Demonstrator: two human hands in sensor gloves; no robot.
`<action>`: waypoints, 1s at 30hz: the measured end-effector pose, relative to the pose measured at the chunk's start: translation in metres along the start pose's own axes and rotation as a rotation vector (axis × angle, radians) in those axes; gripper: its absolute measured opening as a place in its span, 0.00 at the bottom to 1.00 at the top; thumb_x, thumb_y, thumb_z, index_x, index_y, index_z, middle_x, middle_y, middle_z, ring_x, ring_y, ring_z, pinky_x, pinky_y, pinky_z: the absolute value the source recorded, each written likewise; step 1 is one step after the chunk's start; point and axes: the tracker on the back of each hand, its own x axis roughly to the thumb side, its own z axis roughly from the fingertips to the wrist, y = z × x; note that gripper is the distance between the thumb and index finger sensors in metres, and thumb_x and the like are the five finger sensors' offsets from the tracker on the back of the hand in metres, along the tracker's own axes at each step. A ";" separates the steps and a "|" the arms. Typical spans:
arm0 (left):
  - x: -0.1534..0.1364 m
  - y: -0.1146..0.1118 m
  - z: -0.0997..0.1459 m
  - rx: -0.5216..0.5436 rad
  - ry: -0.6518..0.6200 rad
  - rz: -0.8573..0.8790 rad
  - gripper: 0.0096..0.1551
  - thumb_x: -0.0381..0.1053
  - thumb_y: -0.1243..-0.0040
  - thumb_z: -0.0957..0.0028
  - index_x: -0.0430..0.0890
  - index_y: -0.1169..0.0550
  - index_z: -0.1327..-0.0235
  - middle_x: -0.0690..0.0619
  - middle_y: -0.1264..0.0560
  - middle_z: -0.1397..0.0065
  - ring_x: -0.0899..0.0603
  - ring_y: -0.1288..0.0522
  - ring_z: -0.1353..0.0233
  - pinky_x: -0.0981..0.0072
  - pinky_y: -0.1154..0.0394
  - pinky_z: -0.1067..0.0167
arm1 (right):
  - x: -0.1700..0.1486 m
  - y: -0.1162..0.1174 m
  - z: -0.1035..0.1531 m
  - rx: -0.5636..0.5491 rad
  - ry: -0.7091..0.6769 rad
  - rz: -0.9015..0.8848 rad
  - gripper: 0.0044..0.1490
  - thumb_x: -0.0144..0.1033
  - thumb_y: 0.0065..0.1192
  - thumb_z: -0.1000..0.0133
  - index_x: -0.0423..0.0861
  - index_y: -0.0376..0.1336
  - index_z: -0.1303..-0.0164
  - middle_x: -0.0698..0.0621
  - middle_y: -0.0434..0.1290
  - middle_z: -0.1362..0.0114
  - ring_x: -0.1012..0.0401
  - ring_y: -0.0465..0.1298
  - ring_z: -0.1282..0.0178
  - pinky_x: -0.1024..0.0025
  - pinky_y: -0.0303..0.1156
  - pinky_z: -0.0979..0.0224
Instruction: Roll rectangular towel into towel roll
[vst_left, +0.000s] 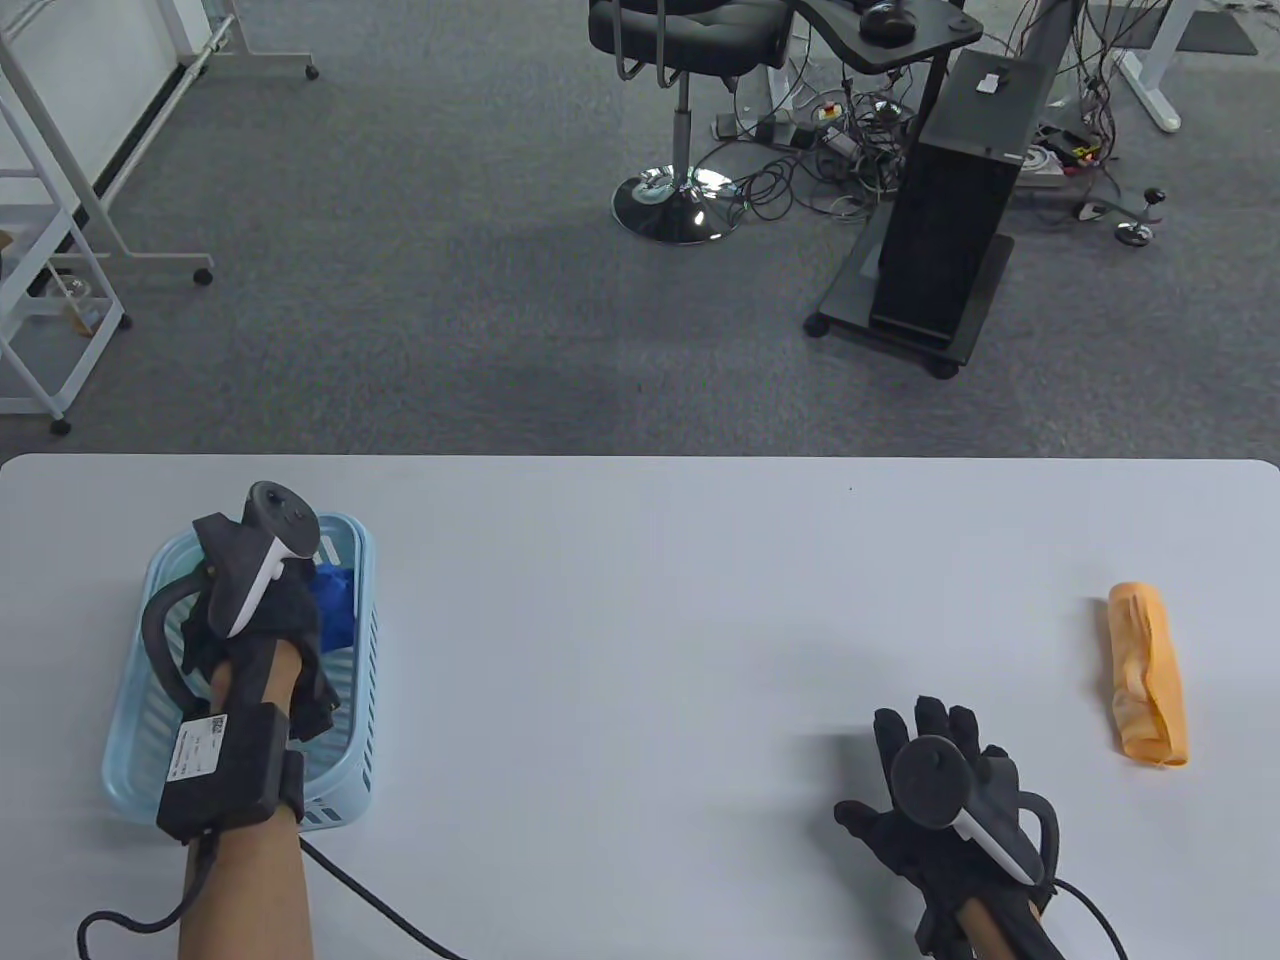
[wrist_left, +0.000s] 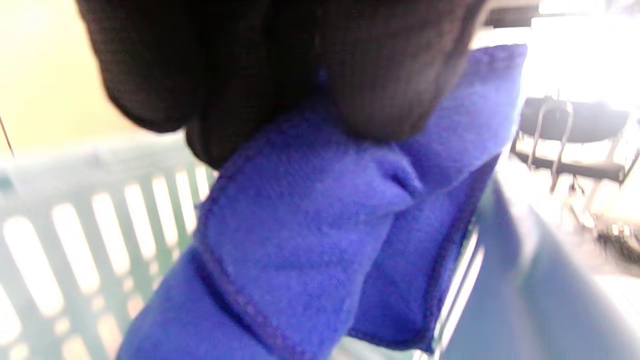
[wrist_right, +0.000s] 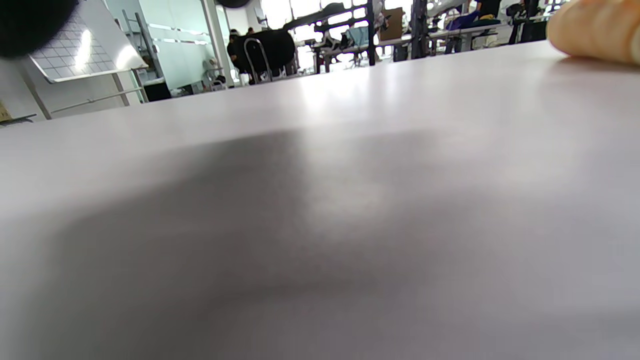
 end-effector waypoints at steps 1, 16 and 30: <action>0.003 0.017 0.011 0.061 -0.008 0.016 0.23 0.50 0.27 0.61 0.68 0.20 0.52 0.43 0.16 0.39 0.41 0.12 0.48 0.52 0.18 0.53 | 0.002 -0.001 0.001 -0.002 -0.006 -0.001 0.65 0.69 0.57 0.65 0.53 0.38 0.22 0.44 0.31 0.20 0.43 0.32 0.20 0.31 0.36 0.24; 0.080 0.054 0.168 0.264 -0.562 0.460 0.24 0.54 0.32 0.58 0.60 0.21 0.45 0.43 0.10 0.59 0.49 0.09 0.67 0.59 0.15 0.66 | 0.011 -0.002 0.005 0.013 -0.049 -0.011 0.65 0.68 0.56 0.65 0.52 0.38 0.22 0.44 0.31 0.20 0.43 0.33 0.20 0.31 0.35 0.24; 0.085 -0.163 0.192 -0.214 -0.467 0.683 0.25 0.52 0.33 0.57 0.56 0.22 0.45 0.41 0.11 0.57 0.47 0.08 0.65 0.57 0.15 0.65 | 0.024 -0.001 0.009 0.034 -0.138 -0.078 0.63 0.67 0.55 0.63 0.51 0.40 0.22 0.44 0.35 0.19 0.45 0.37 0.18 0.32 0.37 0.24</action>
